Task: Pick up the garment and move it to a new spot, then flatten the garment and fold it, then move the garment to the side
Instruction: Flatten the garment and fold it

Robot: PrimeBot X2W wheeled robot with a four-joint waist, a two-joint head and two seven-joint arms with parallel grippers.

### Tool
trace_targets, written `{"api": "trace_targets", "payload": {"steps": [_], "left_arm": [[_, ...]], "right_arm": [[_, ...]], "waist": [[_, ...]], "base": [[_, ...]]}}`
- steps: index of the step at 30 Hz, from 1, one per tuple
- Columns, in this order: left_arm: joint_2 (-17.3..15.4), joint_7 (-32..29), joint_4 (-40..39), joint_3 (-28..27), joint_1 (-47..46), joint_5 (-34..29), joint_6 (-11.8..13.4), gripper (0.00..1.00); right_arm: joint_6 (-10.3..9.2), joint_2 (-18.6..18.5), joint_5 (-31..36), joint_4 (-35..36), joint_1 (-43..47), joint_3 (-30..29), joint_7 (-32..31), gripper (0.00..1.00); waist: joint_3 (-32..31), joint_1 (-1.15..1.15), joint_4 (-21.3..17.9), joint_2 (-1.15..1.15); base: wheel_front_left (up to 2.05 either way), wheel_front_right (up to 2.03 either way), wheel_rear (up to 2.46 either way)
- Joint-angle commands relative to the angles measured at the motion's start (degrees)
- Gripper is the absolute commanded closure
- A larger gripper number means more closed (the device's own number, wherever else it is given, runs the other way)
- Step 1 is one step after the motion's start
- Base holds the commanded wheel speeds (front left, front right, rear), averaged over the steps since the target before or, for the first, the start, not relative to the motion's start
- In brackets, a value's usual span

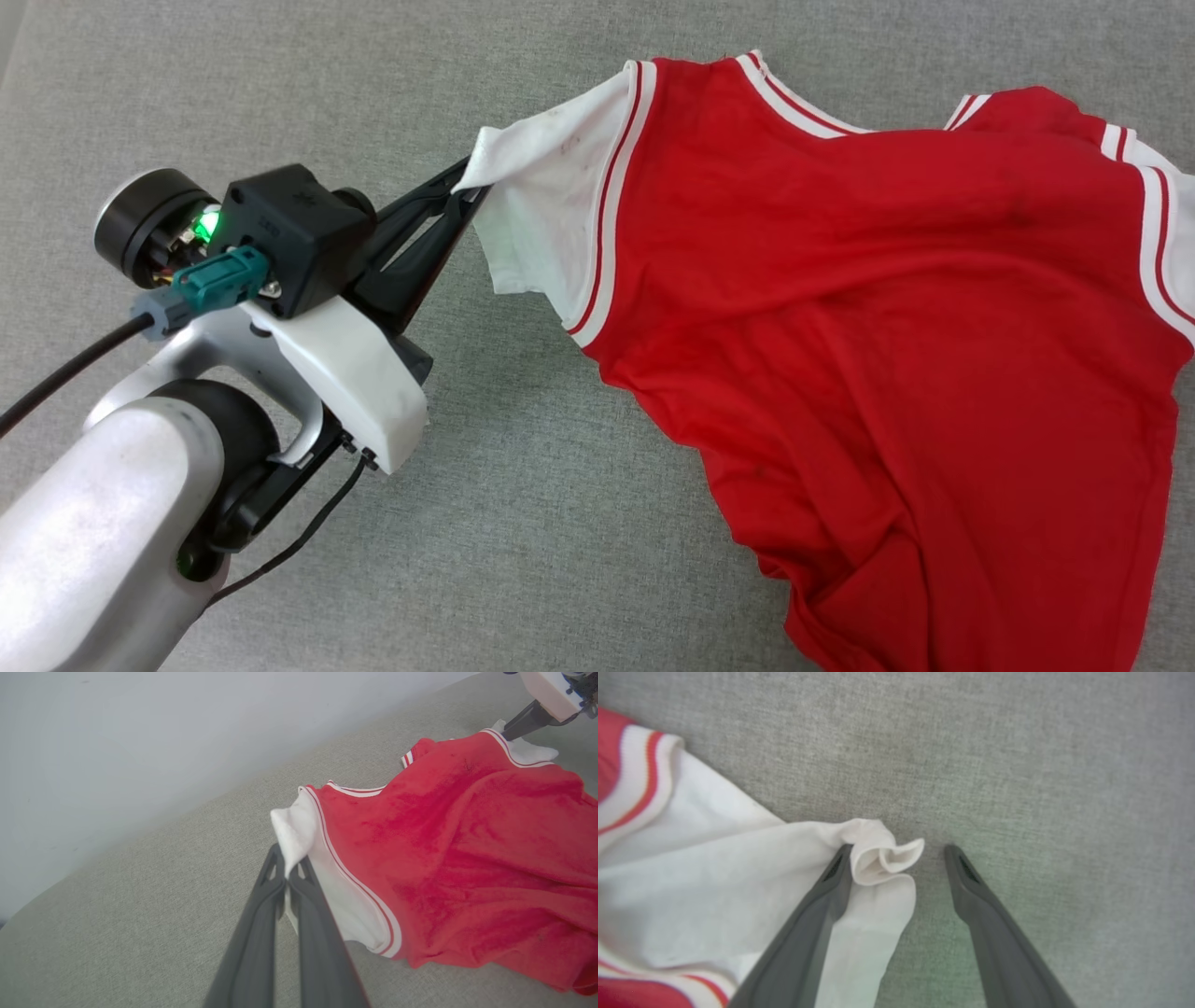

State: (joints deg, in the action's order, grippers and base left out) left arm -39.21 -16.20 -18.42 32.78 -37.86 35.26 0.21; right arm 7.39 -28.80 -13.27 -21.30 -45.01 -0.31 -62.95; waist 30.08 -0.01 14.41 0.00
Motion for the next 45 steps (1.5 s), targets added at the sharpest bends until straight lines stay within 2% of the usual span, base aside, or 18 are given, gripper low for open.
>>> {"api": "trace_targets", "payload": {"steps": [1,2,8,15,19,20,28,35,45], "left_arm": [[0.19,0.38,0.50,-0.04,-0.11,-0.19,0.34,1.00],[0.12,0.44,0.90,-0.01,0.00,-0.34,0.32,1.00],[-0.25,1.46,3.18,-0.80,1.01,0.01,1.07,1.00],[-2.90,3.41,5.60,-3.65,3.72,0.94,3.01,1.00],[-4.31,4.02,5.37,-5.39,5.21,1.43,4.17,1.00],[-5.48,4.50,4.73,-6.91,6.20,1.84,5.15,1.00],[-9.68,7.35,2.48,-12.94,10.01,3.25,8.35,1.00],[-13.33,10.38,-0.29,-19.07,12.75,3.74,11.02,1.00],[-15.30,15.39,-4.48,-27.62,15.50,5.39,13.89,1.00]], "right_arm": [[0.21,1.87,-1.52,-3.64,7.20,3.32,-1.19,0.63],[0.22,1.39,-1.85,-3.49,7.46,3.61,-0.55,1.00],[0.09,-0.53,-3.61,-2.38,4.95,2.77,4.21,1.00],[0.08,-1.78,-8.27,0.88,-0.07,4.17,13.48,1.00],[0.09,-1.95,-10.86,2.52,-0.35,4.23,16.16,1.00],[0.09,-2.53,-12.08,4.22,-0.11,4.42,17.52,1.00],[0.09,-4.23,-16.59,9.47,0.85,4.66,24.11,1.00],[0.08,-4.31,-19.42,15.68,2.26,4.40,30.90,1.00],[0.08,-3.17,-20.93,22.53,3.12,2.39,36.59,1.00]], "waist": [[-0.08,0.01,-0.03,0.00],[-0.32,0.01,-0.10,0.00],[-3.09,0.01,-1.28,0.00],[-10.15,0.01,-4.86,0.00],[-12.95,0.01,-6.17,0.00],[-14.43,0.01,-6.95,0.00],[-19.52,0.01,-9.39,0.00],[-23.96,0.01,-11.33,0.00],[-26.91,0.01,-13.51,0.00]], "base": [[0.00,0.00,0.00],[0.00,0.00,0.00],[0.00,0.00,0.00],[0.00,0.00,0.00],[0.00,0.00,0.00],[0.00,0.00,0.00],[0.00,0.00,0.00],[0.00,0.00,0.00],[0.00,0.00,0.00]]}}
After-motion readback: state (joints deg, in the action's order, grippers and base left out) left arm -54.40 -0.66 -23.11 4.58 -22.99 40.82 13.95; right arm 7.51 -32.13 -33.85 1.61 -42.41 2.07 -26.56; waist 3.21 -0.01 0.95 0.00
